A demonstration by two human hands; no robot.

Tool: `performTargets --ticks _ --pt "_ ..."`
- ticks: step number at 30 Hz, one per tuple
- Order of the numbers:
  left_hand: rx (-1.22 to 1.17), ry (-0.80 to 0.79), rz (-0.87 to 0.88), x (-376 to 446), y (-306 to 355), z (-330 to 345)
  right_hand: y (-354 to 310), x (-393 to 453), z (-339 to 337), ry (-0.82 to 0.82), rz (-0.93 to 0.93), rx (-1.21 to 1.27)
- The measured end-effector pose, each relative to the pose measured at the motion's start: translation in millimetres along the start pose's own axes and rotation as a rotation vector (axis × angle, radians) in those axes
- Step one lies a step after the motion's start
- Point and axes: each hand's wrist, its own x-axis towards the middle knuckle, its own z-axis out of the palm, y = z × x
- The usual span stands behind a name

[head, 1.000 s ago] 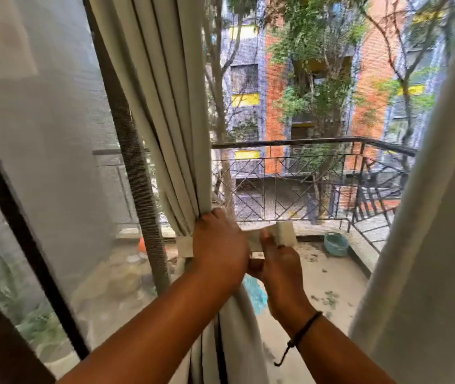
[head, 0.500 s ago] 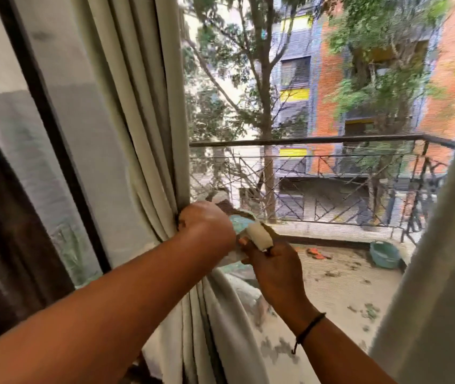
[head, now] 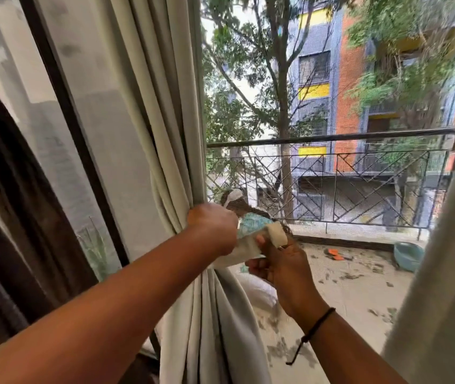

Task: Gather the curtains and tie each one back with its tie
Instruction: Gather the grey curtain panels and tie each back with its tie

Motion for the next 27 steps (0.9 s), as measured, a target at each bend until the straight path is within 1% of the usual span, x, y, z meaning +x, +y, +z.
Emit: performTargets --ticks 3,6,9,12,14,17,18,20,22,24,25,27 --pt "-0.029 0.048 0.07 2 -6 4 1 4 0 -0.009 0.02 0.036" --pt "-0.049 0.118 0.195 3 -7 8 1 6 -1 0.007 0.023 0.046" --pt "-0.191 0.151 0.33 3 -9 9 1 10 -5 0.054 0.038 0.055" --pt "-0.352 0.153 0.35 1 -7 12 -2 15 -11 0.081 0.047 0.076" --pt "-0.389 0.101 0.314 -1 -3 11 -5 16 -12 0.061 0.059 0.11" --pt "-0.489 -0.017 0.232 -5 1 3 -15 17 -10 0.025 0.074 0.217" --pt "-0.506 -0.038 0.23 -6 2 0 -20 18 -8 0.02 0.06 0.235" --pt "-0.554 -0.079 0.247 -6 0 -2 -33 20 -6 0.036 -0.009 0.193" --pt "-0.658 -0.119 0.263 -7 -3 -3 -48 24 -4 0.057 -0.099 0.112" --pt "-0.748 -0.146 0.276 -8 -5 -6 -57 26 -2 0.079 -0.131 0.071" --pt "-0.777 -0.166 0.28 -8 -6 -8 -59 26 -2 0.092 -0.115 0.081" --pt "-0.867 -0.224 0.268 -10 -9 -14 -55 21 -2 0.099 -0.021 0.157"
